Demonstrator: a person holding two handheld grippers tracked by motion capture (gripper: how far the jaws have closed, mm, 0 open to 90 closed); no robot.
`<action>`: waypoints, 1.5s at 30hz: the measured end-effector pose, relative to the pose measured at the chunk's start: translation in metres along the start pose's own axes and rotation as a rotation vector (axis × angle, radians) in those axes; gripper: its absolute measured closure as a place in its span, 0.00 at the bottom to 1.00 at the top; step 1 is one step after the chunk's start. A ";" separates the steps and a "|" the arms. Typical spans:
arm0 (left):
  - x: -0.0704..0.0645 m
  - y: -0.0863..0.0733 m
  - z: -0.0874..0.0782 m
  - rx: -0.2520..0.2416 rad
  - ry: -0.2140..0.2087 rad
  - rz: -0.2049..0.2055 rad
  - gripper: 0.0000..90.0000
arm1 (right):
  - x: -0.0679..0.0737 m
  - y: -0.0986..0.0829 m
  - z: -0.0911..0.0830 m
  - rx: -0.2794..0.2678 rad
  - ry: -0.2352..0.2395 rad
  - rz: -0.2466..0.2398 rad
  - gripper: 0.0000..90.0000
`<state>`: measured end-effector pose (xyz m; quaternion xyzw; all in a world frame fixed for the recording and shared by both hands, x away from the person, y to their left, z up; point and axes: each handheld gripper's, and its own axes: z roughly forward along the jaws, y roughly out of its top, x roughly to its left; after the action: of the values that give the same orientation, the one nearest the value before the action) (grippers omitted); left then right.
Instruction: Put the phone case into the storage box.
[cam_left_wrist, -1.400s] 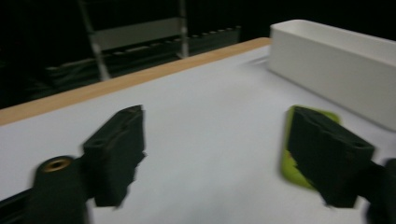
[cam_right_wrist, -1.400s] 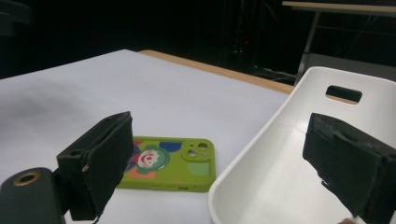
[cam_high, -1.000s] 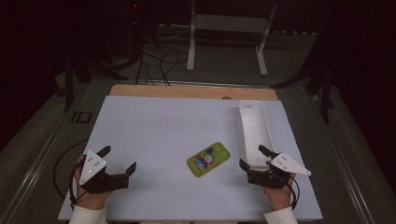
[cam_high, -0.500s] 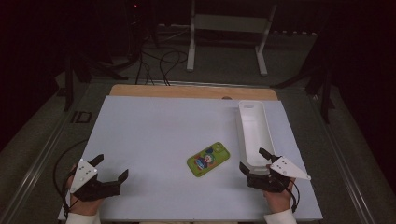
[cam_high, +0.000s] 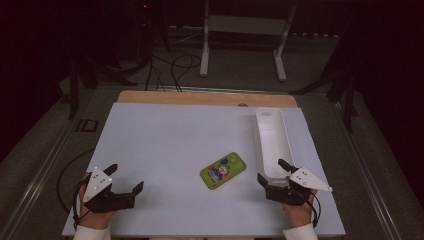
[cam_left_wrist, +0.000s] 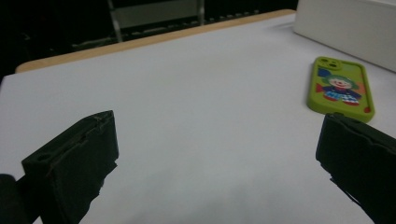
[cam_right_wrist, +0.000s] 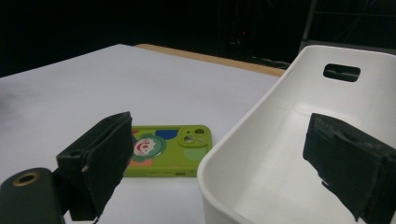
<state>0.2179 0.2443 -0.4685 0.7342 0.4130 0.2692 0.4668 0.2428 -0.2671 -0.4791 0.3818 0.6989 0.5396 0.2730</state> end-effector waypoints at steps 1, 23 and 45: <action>-0.001 0.002 0.002 0.008 -0.007 0.007 0.00 | 0.000 0.000 0.000 0.000 0.001 0.000 0.09; -0.033 0.044 0.057 0.106 -0.097 0.109 0.00 | 0.000 0.003 0.001 0.017 -0.003 0.000 0.10; -0.064 0.062 0.105 0.191 -0.169 0.156 0.00 | -0.002 0.003 0.002 0.020 -0.016 0.002 0.10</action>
<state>0.2891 0.1270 -0.4570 0.8252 0.3376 0.2012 0.4056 0.2462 -0.2669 -0.4765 0.3895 0.7016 0.5298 0.2746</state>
